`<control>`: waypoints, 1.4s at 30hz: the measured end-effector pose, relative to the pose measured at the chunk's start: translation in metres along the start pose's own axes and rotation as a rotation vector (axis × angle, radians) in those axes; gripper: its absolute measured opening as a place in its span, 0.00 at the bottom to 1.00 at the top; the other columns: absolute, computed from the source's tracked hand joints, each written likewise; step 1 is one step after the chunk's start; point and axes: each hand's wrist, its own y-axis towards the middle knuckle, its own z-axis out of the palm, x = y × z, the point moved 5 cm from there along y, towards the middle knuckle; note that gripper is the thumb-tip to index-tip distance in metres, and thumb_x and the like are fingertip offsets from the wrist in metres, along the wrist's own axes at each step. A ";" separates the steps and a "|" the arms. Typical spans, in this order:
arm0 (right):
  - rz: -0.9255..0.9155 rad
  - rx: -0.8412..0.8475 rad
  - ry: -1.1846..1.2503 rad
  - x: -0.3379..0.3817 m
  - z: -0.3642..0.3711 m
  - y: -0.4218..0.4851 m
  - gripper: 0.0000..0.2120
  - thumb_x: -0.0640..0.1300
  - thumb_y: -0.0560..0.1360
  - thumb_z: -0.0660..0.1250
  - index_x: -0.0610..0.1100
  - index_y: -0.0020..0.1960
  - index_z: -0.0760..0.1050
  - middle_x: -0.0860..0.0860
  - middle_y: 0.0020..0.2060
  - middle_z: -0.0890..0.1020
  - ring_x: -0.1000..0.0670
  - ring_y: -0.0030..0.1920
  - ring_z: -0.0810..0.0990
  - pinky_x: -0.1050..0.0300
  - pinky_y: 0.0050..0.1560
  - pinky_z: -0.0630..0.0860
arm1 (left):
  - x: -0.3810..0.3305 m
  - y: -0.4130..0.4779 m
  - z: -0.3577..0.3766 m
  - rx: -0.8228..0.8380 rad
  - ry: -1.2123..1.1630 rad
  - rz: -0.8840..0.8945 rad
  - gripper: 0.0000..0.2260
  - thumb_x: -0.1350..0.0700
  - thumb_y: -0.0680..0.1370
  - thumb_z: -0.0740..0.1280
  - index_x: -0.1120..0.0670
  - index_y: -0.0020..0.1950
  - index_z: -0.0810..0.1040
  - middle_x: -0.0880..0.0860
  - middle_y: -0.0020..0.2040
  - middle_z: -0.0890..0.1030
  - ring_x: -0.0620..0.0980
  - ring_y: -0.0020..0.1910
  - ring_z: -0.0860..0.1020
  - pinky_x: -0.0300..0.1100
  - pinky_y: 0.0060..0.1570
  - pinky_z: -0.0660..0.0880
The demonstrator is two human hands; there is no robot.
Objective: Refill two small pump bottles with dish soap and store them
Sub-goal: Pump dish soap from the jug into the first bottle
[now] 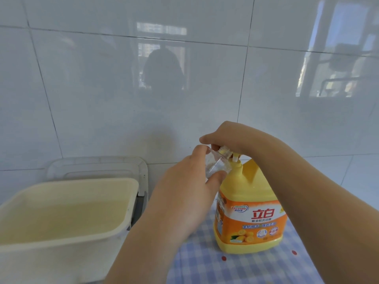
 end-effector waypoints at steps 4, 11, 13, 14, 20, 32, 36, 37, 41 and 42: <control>-0.023 -0.034 -0.040 -0.002 0.005 0.003 0.17 0.52 0.75 0.66 0.43 0.32 0.73 0.50 0.26 0.72 0.52 0.25 0.68 0.61 0.28 0.64 | 0.002 0.000 0.003 0.042 0.026 -0.016 0.17 0.41 0.78 0.61 0.41 0.65 0.63 0.43 0.51 0.80 0.46 0.42 0.81 0.48 0.42 0.81; -0.035 -0.053 -0.019 -0.003 0.005 0.003 0.15 0.51 0.75 0.65 0.42 0.35 0.73 0.50 0.27 0.71 0.52 0.25 0.67 0.61 0.28 0.63 | 0.003 0.001 0.003 0.046 0.015 -0.022 0.17 0.41 0.78 0.61 0.41 0.65 0.63 0.43 0.52 0.81 0.46 0.46 0.81 0.48 0.43 0.81; -0.039 -0.057 -0.014 -0.003 0.005 0.003 0.16 0.51 0.75 0.65 0.42 0.34 0.73 0.50 0.27 0.71 0.52 0.25 0.67 0.61 0.28 0.63 | 0.003 0.001 0.003 0.047 0.011 -0.021 0.17 0.41 0.78 0.61 0.41 0.65 0.64 0.43 0.53 0.80 0.46 0.47 0.81 0.48 0.43 0.81; -0.043 -0.058 -0.012 -0.003 0.004 0.003 0.16 0.51 0.75 0.65 0.42 0.34 0.73 0.50 0.27 0.71 0.52 0.25 0.68 0.61 0.28 0.63 | 0.003 0.001 0.003 0.045 0.008 -0.021 0.17 0.41 0.78 0.62 0.41 0.65 0.64 0.43 0.54 0.80 0.46 0.47 0.81 0.48 0.43 0.81; -0.043 -0.056 -0.014 -0.002 0.005 0.004 0.16 0.51 0.76 0.64 0.43 0.34 0.74 0.50 0.29 0.73 0.52 0.27 0.69 0.61 0.28 0.64 | 0.001 0.000 0.001 0.042 0.050 -0.019 0.17 0.41 0.78 0.61 0.41 0.65 0.63 0.43 0.52 0.81 0.47 0.41 0.81 0.46 0.44 0.80; -0.030 -0.047 -0.072 0.003 0.000 0.004 0.16 0.52 0.75 0.63 0.42 0.35 0.76 0.48 0.34 0.80 0.49 0.27 0.76 0.61 0.29 0.71 | -0.006 -0.003 -0.005 0.001 0.076 -0.008 0.19 0.42 0.79 0.60 0.42 0.68 0.63 0.43 0.58 0.77 0.48 0.43 0.80 0.46 0.45 0.79; -0.035 -0.001 -0.079 0.007 -0.006 0.000 0.16 0.52 0.77 0.63 0.41 0.39 0.76 0.47 0.34 0.80 0.48 0.24 0.78 0.60 0.26 0.75 | -0.008 -0.003 -0.004 -0.027 0.043 0.005 0.20 0.41 0.79 0.61 0.42 0.69 0.62 0.44 0.59 0.77 0.47 0.51 0.78 0.46 0.46 0.80; -0.026 0.017 -0.071 0.007 -0.005 -0.001 0.15 0.52 0.77 0.63 0.41 0.39 0.76 0.47 0.33 0.80 0.49 0.24 0.78 0.60 0.27 0.75 | -0.008 -0.003 -0.004 -0.029 0.036 0.004 0.20 0.41 0.79 0.61 0.41 0.69 0.62 0.43 0.59 0.76 0.46 0.50 0.78 0.45 0.46 0.79; 0.000 0.058 -0.040 0.006 -0.003 -0.003 0.16 0.53 0.78 0.63 0.41 0.40 0.74 0.48 0.33 0.79 0.48 0.26 0.77 0.59 0.30 0.75 | -0.007 -0.004 -0.005 -0.027 0.013 -0.001 0.20 0.41 0.79 0.61 0.41 0.69 0.62 0.43 0.59 0.76 0.46 0.47 0.79 0.45 0.44 0.80; 0.003 0.060 -0.036 0.006 -0.003 -0.003 0.16 0.53 0.78 0.63 0.41 0.40 0.74 0.48 0.33 0.79 0.48 0.27 0.77 0.58 0.31 0.75 | -0.008 -0.004 -0.005 -0.027 0.006 -0.002 0.20 0.41 0.79 0.61 0.41 0.69 0.62 0.43 0.59 0.76 0.46 0.47 0.80 0.46 0.43 0.81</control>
